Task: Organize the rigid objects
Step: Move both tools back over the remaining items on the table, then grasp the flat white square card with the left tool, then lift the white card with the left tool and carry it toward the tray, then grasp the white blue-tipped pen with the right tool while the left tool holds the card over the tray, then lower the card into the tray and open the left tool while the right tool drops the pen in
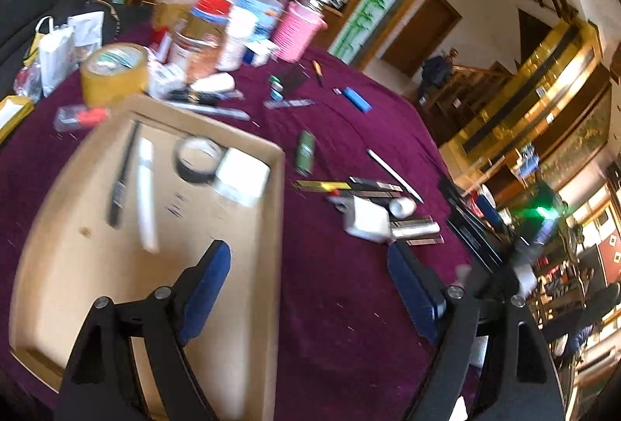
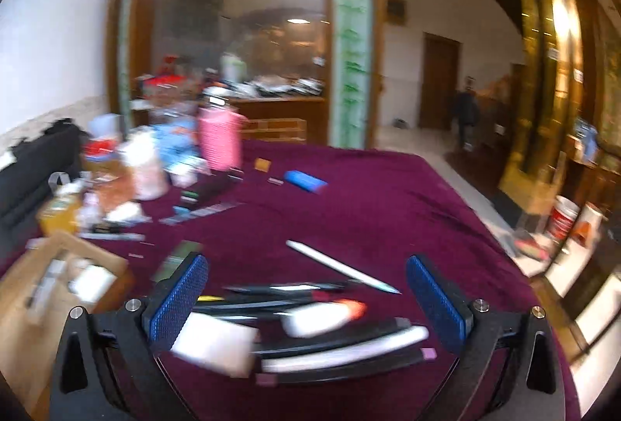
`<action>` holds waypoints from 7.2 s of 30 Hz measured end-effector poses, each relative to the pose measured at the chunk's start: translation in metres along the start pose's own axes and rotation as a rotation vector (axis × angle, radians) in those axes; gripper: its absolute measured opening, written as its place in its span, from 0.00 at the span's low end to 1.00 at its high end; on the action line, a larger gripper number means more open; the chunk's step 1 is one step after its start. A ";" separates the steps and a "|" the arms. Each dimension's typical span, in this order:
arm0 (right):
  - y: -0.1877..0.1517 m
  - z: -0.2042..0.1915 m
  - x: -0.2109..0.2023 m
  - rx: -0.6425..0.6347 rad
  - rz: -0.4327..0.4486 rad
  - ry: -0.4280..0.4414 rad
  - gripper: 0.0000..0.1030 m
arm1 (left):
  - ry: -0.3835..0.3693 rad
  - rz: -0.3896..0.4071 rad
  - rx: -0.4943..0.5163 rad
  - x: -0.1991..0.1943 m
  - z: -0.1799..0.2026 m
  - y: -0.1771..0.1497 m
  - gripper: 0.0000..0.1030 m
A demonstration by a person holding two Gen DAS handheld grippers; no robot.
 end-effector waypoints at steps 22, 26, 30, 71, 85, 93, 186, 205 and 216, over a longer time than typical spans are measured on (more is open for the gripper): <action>-0.026 0.076 0.024 0.309 -0.256 0.134 1.00 | 0.197 -0.124 0.099 0.052 0.099 0.000 0.80; -0.031 0.077 0.029 0.296 -0.269 0.108 0.99 | 0.245 -0.093 0.139 0.019 0.097 0.001 0.80; -0.030 0.079 0.026 0.284 -0.242 0.083 0.99 | 0.308 -0.059 0.154 0.001 0.084 -0.002 0.80; -0.009 0.126 0.032 0.444 -0.184 -0.016 0.99 | 0.253 -0.338 0.474 0.216 0.111 0.027 0.68; -0.019 0.124 0.042 0.451 -0.263 0.007 0.99 | 0.084 -0.328 0.522 0.130 0.095 -0.029 0.69; -0.021 0.123 0.047 0.445 -0.280 -0.004 0.99 | 0.092 -0.378 0.868 0.149 0.118 -0.043 0.74; 0.041 0.054 0.107 0.148 -0.495 0.241 0.08 | 0.211 0.011 -0.043 -0.039 -0.071 -0.054 0.69; -0.053 -0.161 0.022 0.080 -0.751 0.635 0.09 | 0.440 -0.199 -0.034 0.020 -0.156 -0.019 0.69; -0.098 -0.234 0.040 -0.008 -0.888 0.629 0.09 | 0.349 -0.203 -0.096 0.021 -0.164 -0.022 0.70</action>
Point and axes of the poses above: each gripper's, at about its wrist camera, not at the fingertips, and x roughly the way its jaws point, z to its right, y to its top, the point moved 3 cm from there along x, roughly the way its jaws point, and after that the axes turned 14 degrees about x, right-handed, at the moved point
